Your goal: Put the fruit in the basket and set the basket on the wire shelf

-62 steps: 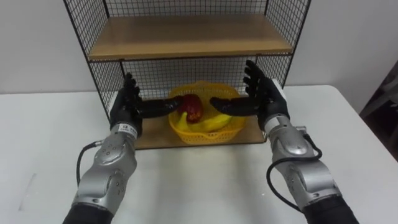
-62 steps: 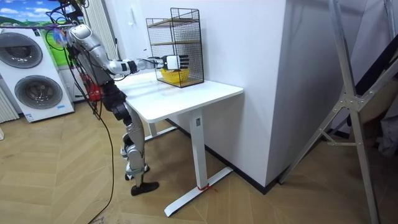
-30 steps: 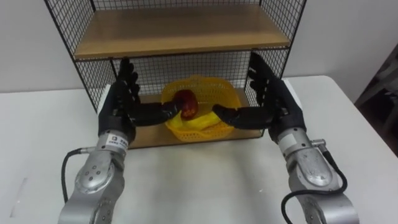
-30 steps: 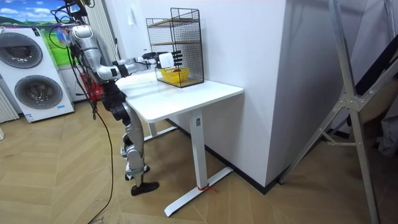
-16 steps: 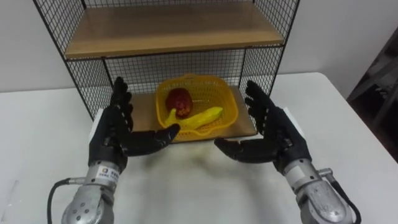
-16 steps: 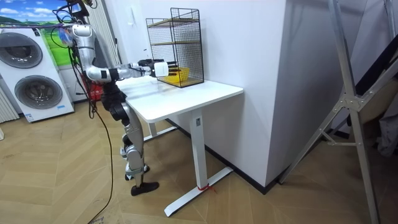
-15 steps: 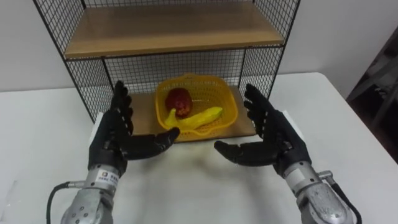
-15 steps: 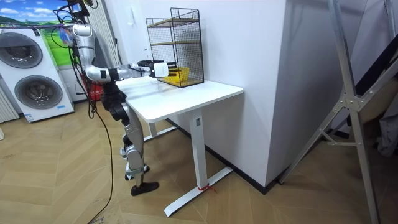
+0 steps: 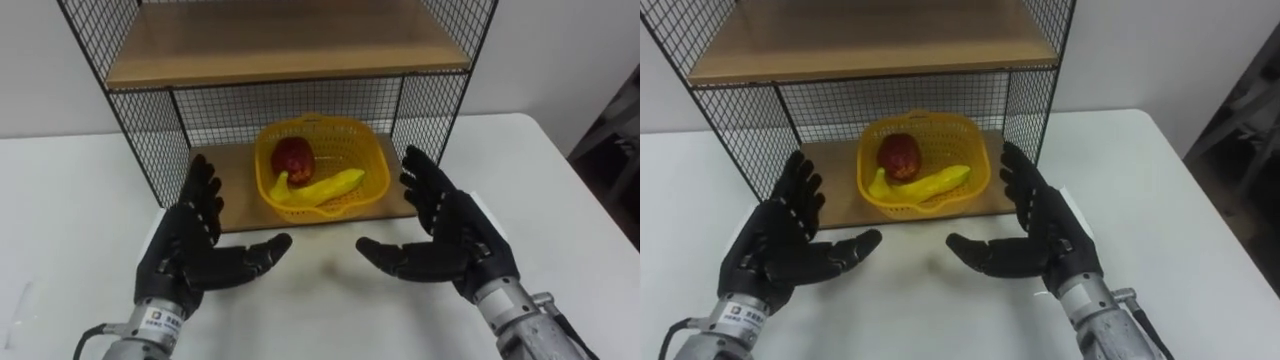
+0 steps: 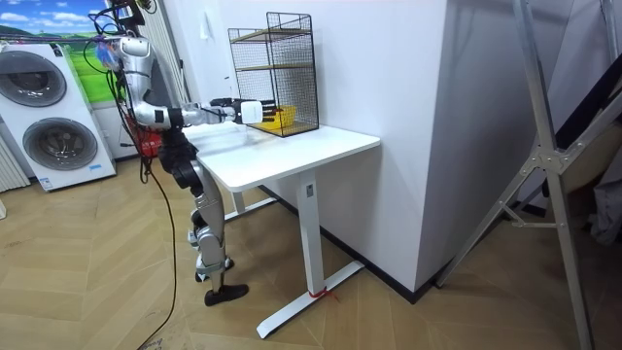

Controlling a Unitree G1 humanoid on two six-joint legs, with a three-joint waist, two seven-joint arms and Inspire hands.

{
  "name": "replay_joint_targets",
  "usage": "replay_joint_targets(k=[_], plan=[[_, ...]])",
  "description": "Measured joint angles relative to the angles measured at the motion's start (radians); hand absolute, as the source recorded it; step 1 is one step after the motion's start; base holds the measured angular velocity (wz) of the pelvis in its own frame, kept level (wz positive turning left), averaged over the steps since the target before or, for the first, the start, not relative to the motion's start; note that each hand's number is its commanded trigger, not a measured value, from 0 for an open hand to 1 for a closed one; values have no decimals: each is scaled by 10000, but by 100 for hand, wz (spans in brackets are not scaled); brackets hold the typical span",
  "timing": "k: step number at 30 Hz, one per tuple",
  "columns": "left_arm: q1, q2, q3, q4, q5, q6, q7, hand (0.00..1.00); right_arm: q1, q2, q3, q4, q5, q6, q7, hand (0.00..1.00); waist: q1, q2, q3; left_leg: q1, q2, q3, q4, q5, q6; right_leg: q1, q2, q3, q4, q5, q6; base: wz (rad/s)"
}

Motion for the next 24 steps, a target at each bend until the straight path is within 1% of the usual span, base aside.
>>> replay_joint_targets(k=[3, 6, 8, 9, 10, 11, 13, 14, 15, 17, 18, 19, 20, 21, 22, 23, 24], plan=[[95, 88, 84, 0, -53, -1, -90, 0, 229, -31, -57, -331, 1, -63, 5, 0, 40, 8, 8, -3, 0, -5, -9, 6, -10, -5, -3, -29, -7, -24, -9, 5], [106, 109, 100, 1, -1, -3, -104, 0, 340, -30, -56, -338, -51, -327, -54, 0, 76, -13, -1, -6, -2, -62, -3, 7, -14, 30, -13, -114, -27, -35, -4, 4], [171, 109, 177, 0, 12, -150, -71, 0, 360, -27, -66, -337, -28, -408, -164, 0, 93, -28, 6, -4, -2, -64, -7, 12, -21, 39, -4, -105, -8, -28, -17, 0], [293, 109, 255, -2, 11, -372, 4, 0, 393, -28, -109, -332, -7, -568, -260, 0, 74, -27, 10, -7, -1, -64, -5, 14, -23, 42, 3, -94, -7, -20, -26, 0], [430, 103, 390, -69, 11, -485, 142, 0, 448, -29, -219, -331, 28, -739, -331, 0, 64, -30, 12, -16, -1, -75, 1, 14, -23, 39, 3, -100, -9, -20, -26, 0], [477, 103, 459, -104, 11, -544, 222, 0, 479, -29, -296, -330, 69, -804, -371, 0, 66, -32, 14, -19, -1, -91, 6, 14, -24, 38, 2, -103, -13, -22, -23, 0], [509, 86, 781, -213, 15, -706, 696, 0, 622, -55, -523, -332, 114, -982, -680, 0, 67, -61, 4, -12, -17, -197, 4, 12, -27, 55, 0, -121, -47, -62, 29, 6], [512, 84, 834, -217, 20, -748, 804, 0, 645, -47, -584, -332, 114, -1022, -710, 0, 76, -60, 5, -10, -15, -196, 4, 13, -27, 59, 3, -121, -53, -65, 35, 3], [544, 73, 883, -224, 121, -854, 1114, 0, 683, -44, -659, -332, 102, -1124, -795, 0, 113, -48, 12, -20, -15, -200, 6, 15, -30, 60, 6, -127, -55, -54, 18, 0], [643, -10, 986, -416, 570, -1123, 1908, 0, 800, -44, -789, -348, 104, -1383, -1212, 0, 113, -40, 18, -36, -16, -197, 4, 15, -32, 32, 5, -125, -8, -38, -10, 0], [648, -39, 1025, -447, 663, -1218, 2105, 0, 812, -46, -826, -347, 104, -1442, -1359, 0, 113, -36, 20, -36, -16, -193, 4, 15, -31, 30, 5, -123, 0, -39, -8, 0], [646, -54, 1107, -488, 732, -1419, 2478, 0, 828, -48, -941, -348, 105, -1550, -1609, 0, 113, -26, 20, -32, -15, -192, 3, 14, -32, 31, 3, -123, -2, -45, -9, 0], [645, -61, 1185, -497, 781, -1557, 2622, 0, 835, -43, -1013, -352, 108, -1605, -1735, 0, 127, 2, 32, -23, -15, -188, -4, 14, -33, 29, 2, -120, -5, -49, -13, -4], [637, -98, 1509, -584, 808, -1751, 3001, 0, 837, -32, -1236, -364, 65, -1705, -2010, 0, 154, 27, 34, -17, -17, -184, -14, 17, -36, 10, 4, -104, -2, -54, -16, -5], [637, -153, 2074, -814, 789, -1850, 3429, 0, 850, -33, -1574, -423, 12, -1786, -2342, 0, 195, 27, 31, -17, -19, -189, -19, 20, -40, 4, 7, -100, -5, -53, -17, -4], [636, -155, 2373, -920, 783, -1941, 3632, 0, 859, -33, -1792, -465, 25, -1814, -2515, 0, 224, 33, 33, -16, -19, -191, -23, 22, -42, 2, 9, -93, -4, -53, -18, 0], [620, -151, 3023, -1144, 791, -2158, 4083, 0, 860, -56, -2254, -541, 45, -1887, -2925, 0, 317, 39, 34, -8, -20, -191, -24, 24, -44, 3, 13, -82, -6, -53, -19, 0]])
